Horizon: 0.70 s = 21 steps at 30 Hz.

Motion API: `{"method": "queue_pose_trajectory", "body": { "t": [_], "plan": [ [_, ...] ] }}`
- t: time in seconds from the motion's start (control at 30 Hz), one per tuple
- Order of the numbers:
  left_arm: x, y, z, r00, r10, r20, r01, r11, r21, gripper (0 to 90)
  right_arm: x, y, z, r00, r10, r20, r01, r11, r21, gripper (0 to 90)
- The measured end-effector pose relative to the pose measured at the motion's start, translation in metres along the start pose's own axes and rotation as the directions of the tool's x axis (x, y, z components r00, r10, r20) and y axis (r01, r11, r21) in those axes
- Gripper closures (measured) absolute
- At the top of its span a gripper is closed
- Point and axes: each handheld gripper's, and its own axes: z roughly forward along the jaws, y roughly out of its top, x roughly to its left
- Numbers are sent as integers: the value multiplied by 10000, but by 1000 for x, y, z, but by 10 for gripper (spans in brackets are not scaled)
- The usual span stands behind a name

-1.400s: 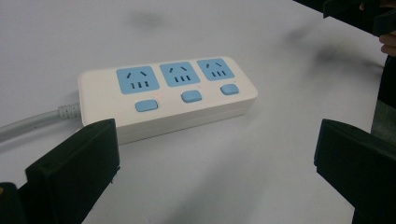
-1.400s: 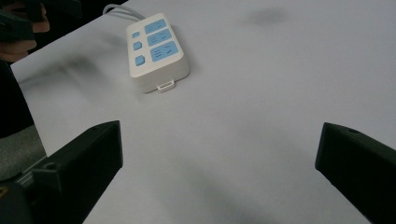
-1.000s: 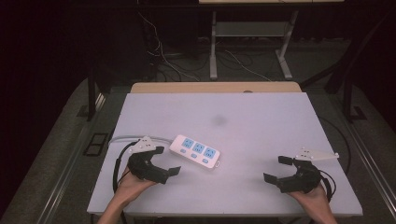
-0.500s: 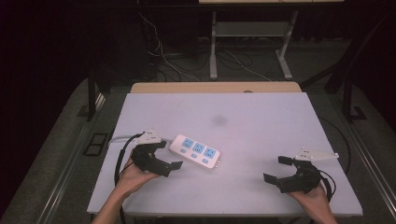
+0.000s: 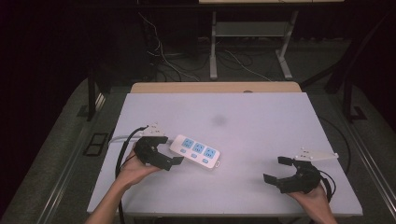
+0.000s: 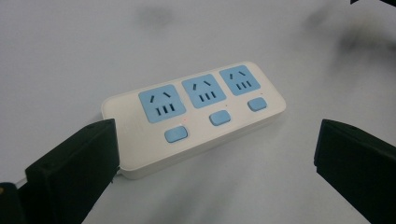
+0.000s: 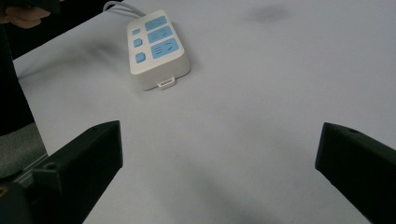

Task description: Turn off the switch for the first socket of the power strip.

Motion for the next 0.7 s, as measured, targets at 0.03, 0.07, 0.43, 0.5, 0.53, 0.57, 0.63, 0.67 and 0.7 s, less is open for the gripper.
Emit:
{"method": "queue_pose_trajectory", "body": {
  "t": [0.03, 0.07, 0.43, 0.5, 0.53, 0.57, 0.63, 0.67, 0.7],
  "plan": [
    [0, 0, 0, 10000, 0, 0, 0, 10000, 0, 0, 0, 0, 0, 10000, 0, 0, 0, 10000, 0, 5],
    [1, 1, 0, 10000, 48, -14, -48, 10000, 57, 0, 0, 0, 0, 10000, 3, 2, -3, 10000, 2, 5],
    [12, 9, 7, 9999, 106, -104, -100, 9984, 550, 0, 0, -1, 0, 10000, 40, 7, -40, 10000, 74, 5],
    [14, 10, 8, 9999, 123, -89, -117, 9980, 623, 0, 0, -1, 0, 10000, 29, 3, -29, 10000, 84, 5],
    [15, 11, 8, 9999, 124, -87, -118, 9978, 645, 0, -1, -1, 1, 10000, 23, 5, -23, 10000, 87, 5],
    [16, 12, 9, 9998, 145, -97, -138, 9977, 668, 0, -1, -1, 1, 10000, 22, 3, -22, 10000, 91, 5],
    [18, 14, 11, 9998, 201, -63, -196, 9966, 801, 0, -1, -1, 1, 10000, 28, -5, -28, 9999, 100, 5],
    [19, 15, 12, 9998, 218, -39, -214, 9961, 858, 0, -1, -1, 1, 10000, 28, -5, -28, 9999, 100, 5],
    [19, 16, 13, 9997, 222, -32, -218, 9955, 924, 0, -1, -1, 1, 10000, 22, -5, -22, 9999, 100, 5]
  ]
}}
